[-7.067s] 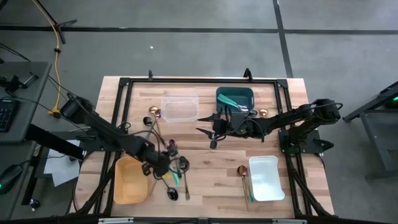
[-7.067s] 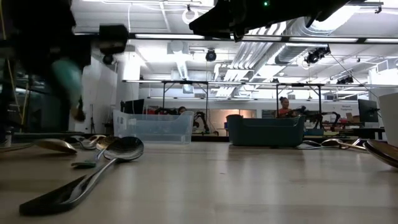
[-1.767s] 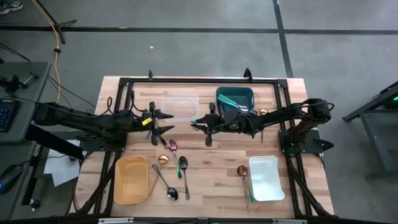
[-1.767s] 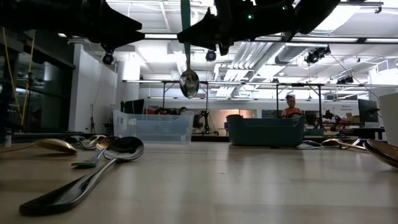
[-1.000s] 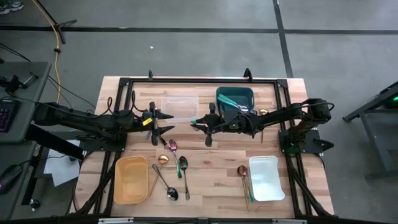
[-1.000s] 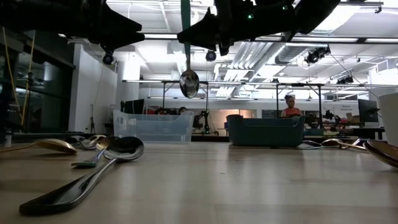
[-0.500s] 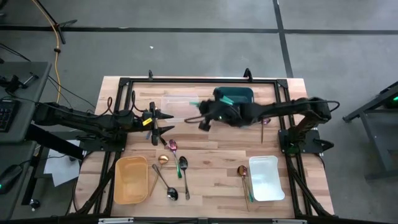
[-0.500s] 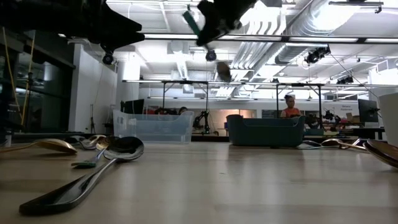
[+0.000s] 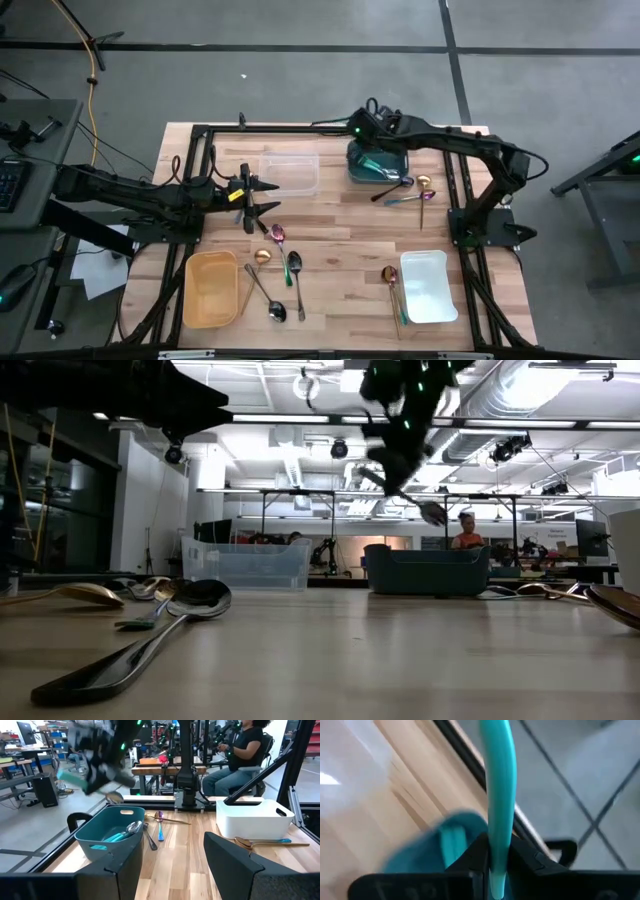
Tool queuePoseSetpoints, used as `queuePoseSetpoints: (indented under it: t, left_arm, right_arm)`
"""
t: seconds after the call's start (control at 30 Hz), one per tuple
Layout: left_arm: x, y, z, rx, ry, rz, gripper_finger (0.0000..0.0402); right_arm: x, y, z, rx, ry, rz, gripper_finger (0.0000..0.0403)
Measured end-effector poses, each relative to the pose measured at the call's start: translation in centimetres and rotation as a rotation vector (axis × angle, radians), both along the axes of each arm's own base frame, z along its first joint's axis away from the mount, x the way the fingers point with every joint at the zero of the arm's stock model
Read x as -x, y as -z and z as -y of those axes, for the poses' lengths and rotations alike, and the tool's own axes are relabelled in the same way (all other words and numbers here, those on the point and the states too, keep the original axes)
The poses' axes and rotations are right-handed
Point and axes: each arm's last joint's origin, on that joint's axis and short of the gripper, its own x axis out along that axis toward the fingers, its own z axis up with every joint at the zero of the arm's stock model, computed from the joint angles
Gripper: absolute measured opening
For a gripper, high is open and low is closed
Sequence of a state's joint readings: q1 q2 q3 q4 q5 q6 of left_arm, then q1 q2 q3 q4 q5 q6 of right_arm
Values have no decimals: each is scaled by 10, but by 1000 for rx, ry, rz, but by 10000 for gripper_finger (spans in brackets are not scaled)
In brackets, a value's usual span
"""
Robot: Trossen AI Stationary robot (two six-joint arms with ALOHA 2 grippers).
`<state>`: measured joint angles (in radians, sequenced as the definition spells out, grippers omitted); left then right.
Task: Sort silverware by color (type)
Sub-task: Put the green spoon into the blue bin
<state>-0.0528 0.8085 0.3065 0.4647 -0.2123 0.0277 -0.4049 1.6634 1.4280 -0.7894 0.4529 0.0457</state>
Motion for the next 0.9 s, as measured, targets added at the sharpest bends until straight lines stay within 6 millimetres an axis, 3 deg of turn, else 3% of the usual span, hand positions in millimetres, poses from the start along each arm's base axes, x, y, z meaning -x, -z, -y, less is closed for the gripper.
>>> queuePoseSetpoints:
  t: [0.2,0.37,0.8,0.9]
  left_arm:
    - [0,0,0,-2,0,4,202]
    - [0,0,0,-2,0,4,202]
    - [0,0,0,-2,0,4,202]
    - [0,0,0,-2,0,4,202]
  right_arm:
    - [23,45,16,-115,23,-95,35]
    - [29,66,16,-123,7,-117,35]
    - [29,74,13,-167,-43,-108,35]
    - [29,74,13,-188,-53,-95,58]
